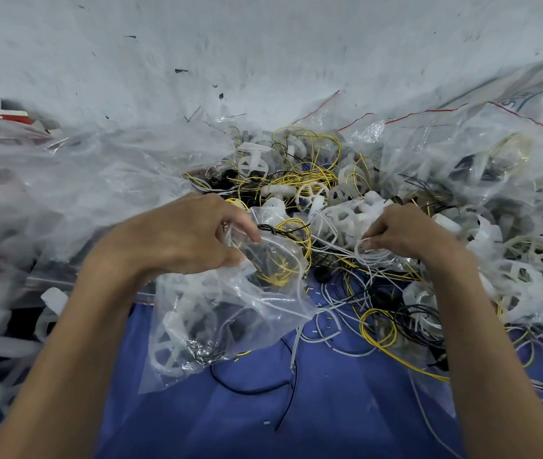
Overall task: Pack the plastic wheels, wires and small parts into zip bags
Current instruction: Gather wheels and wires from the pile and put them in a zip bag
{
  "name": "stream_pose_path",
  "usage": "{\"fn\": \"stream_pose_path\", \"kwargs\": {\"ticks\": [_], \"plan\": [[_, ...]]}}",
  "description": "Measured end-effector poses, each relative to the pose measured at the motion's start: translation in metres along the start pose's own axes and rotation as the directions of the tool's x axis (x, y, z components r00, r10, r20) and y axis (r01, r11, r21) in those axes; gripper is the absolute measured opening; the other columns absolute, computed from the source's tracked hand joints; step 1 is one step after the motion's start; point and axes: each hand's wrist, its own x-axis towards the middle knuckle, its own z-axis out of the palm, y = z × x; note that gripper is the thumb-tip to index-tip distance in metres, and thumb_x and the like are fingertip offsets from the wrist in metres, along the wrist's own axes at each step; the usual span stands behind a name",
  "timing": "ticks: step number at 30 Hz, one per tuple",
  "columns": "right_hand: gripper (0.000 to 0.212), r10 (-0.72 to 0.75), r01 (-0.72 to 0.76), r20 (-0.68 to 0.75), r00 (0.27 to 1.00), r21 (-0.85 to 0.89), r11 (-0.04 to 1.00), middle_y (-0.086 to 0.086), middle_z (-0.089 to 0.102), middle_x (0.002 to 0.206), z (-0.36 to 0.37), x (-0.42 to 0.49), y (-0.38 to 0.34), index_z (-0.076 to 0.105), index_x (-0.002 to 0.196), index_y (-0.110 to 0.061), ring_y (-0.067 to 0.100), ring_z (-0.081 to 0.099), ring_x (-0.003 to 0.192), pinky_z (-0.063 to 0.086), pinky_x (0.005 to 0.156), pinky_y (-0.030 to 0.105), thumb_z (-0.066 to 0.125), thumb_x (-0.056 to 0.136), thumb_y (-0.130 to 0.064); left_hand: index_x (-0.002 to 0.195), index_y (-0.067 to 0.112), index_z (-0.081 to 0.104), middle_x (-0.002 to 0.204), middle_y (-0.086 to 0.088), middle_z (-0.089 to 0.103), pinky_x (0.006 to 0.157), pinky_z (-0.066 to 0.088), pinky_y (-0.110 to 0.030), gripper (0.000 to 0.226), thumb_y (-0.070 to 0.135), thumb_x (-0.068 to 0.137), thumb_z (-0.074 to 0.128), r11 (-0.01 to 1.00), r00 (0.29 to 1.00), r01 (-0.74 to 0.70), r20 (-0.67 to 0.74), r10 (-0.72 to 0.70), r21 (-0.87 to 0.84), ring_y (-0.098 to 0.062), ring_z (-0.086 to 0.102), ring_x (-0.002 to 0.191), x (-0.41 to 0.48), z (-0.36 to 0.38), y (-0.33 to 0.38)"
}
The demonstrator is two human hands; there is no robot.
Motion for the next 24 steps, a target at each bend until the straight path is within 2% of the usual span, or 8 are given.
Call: {"fn": "stream_pose_path", "kwargs": {"ticks": [4,8,10,12,16,19,22,24], "plan": [[0.022,0.006,-0.007,-0.023,1.0,-0.022,1.0,0.004,0.072,0.096,-0.014,-0.008,-0.002,0.074,0.096,-0.015,0.016,0.059,0.086,0.045,0.077,0.024,0.075,0.077,-0.026,0.099,0.039,0.068,0.056,0.012,0.053,0.055,0.034,-0.001,0.027,0.024,0.077,0.073,1.0,1.0,-0.015,-0.002,0.015,0.013,0.018,0.048,0.057,-0.002,-0.002,0.0],[0.009,-0.027,0.083,-0.19,0.981,0.296,0.952,-0.02,0.065,0.064,-0.044,-0.025,-0.005,0.073,0.084,-0.027,-0.002,0.059,0.064,0.041,0.061,0.014,0.075,0.076,-0.027,0.108,0.036,0.066,0.053,0.021,0.056,0.052,0.034,-0.002,0.033,0.025,0.078,0.073,1.0,0.998,0.018,0.067,-0.019,0.02,0.018,0.048,0.054,-0.003,-0.005,0.0],[0.005,-0.049,0.154,-0.197,0.979,0.563,0.812,-0.011,0.07,0.065,-0.051,-0.034,-0.011,0.071,0.075,-0.029,0.007,0.066,0.067,0.05,0.065,0.019,0.073,0.076,-0.024,0.112,0.032,0.064,0.051,0.037,0.05,0.051,0.034,-0.003,0.035,0.024,0.078,0.072,0.999,0.994,0.027,0.108,-0.029,0.019,0.018,0.048,0.052,-0.003,-0.006,0.0],[0.006,-0.153,0.234,-0.178,0.972,0.718,0.655,-0.003,0.072,0.072,-0.051,-0.04,-0.02,0.07,0.077,-0.016,0.01,0.068,0.071,0.05,0.065,0.013,0.066,0.081,-0.017,0.112,0.028,0.064,0.05,0.041,0.047,0.051,0.034,-0.002,0.035,0.022,0.079,0.071,1.0,0.995,0.026,0.099,-0.027,0.013,0.018,0.047,0.052,-0.002,-0.006,0.0],[0.018,-0.354,0.326,-0.161,0.921,0.816,0.477,0.006,0.073,0.085,-0.045,-0.044,-0.034,0.063,0.09,-0.001,0.02,0.07,0.086,0.054,0.077,0.021,0.058,0.083,-0.016,0.11,0.029,0.065,0.047,0.021,0.054,0.047,0.034,-0.007,0.031,0.018,0.082,0.067,0.997,0.999,0.041,0.022,-0.039,-0.065,0.009,0.048,0.047,0.001,-0.002,0.002],[0.014,-0.478,0.33,-0.149,0.866,0.887,0.322,0.009,0.072,0.088,-0.039,-0.045,-0.044,0.068,0.086,-0.01,0.025,0.068,0.09,0.053,0.079,0.027,0.064,0.075,-0.018,0.111,0.027,0.063,0.042,0.034,0.047,0.046,0.033,-0.006,0.029,0.017,0.084,0.061,0.991,1.0,0.029,-0.003,-0.029,-0.13,0.013,0.047,0.046,0.004,0.002,0.007],[0.023,-0.574,0.259,-0.118,0.81,0.951,0.171,0.012,0.07,0.094,-0.033,-0.043,-0.054,0.059,0.096,-0.003,0.027,0.066,0.092,0.052,0.078,0.027,0.058,0.073,-0.008,0.107,0.029,0.067,0.067,0.033,0.059,0.064,0.039,-0.014,0.031,0.02,0.078,0.06,0.975,0.997,0.059,-0.043,-0.069,-0.216,0.01,0.056,0.065,0.006,0.004,0.011],[0.027,-0.615,0.228,-0.094,0.783,0.963,0.143,0.014,0.068,0.095,-0.028,-0.042,-0.062,0.056,0.099,0.0,0.029,0.065,0.093,0.052,0.078,0.028,0.053,0.073,-0.004,0.105,0.029,0.068,0.086,0.024,0.063,0.068,0.042,-0.021,0.03,0.019,0.079,0.057,0.951,0.989,0.076,-0.102,-0.111,-0.298,0.003,0.057,0.073,0.008,0.006,0.013]]}}
